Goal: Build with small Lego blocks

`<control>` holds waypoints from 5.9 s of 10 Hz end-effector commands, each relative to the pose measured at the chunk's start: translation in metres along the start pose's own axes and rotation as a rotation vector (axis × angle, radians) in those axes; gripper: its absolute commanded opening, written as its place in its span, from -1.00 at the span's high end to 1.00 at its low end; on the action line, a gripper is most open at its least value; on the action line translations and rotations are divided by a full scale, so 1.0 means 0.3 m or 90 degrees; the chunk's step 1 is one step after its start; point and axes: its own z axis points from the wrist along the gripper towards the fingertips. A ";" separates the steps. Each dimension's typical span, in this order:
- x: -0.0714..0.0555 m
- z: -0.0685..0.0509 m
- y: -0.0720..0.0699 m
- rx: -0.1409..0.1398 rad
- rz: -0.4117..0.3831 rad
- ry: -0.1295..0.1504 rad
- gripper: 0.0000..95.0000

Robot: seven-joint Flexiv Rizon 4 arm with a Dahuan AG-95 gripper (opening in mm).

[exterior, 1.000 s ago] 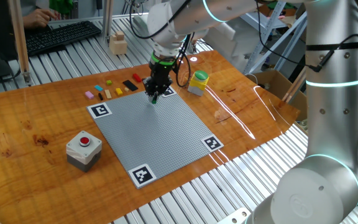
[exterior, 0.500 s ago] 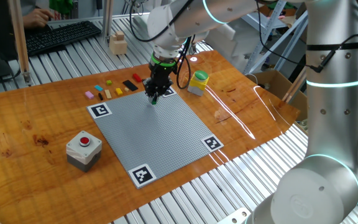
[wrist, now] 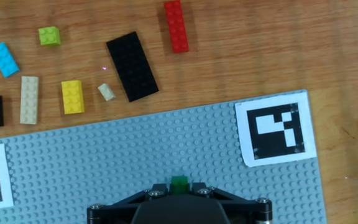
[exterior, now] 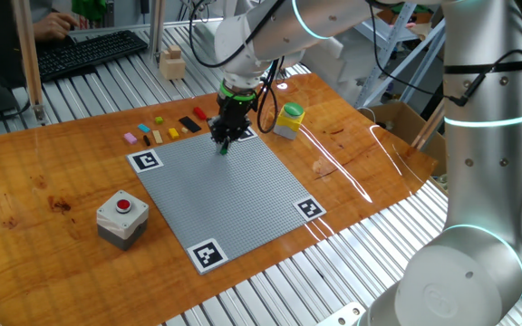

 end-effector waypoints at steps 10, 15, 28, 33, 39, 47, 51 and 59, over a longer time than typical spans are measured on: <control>-0.003 0.015 0.002 0.004 0.035 -0.002 0.20; 0.000 -0.009 0.004 0.008 0.022 0.008 0.20; 0.004 -0.010 0.004 0.009 -0.015 0.016 0.60; 0.006 0.005 0.004 0.007 -0.012 0.010 0.60; 0.006 0.009 0.004 0.010 -0.037 0.009 0.60; 0.006 0.009 0.004 0.010 -0.065 0.013 1.00; 0.006 0.012 0.004 0.015 -0.070 0.012 1.00; 0.008 0.012 0.010 0.010 -0.054 0.012 1.00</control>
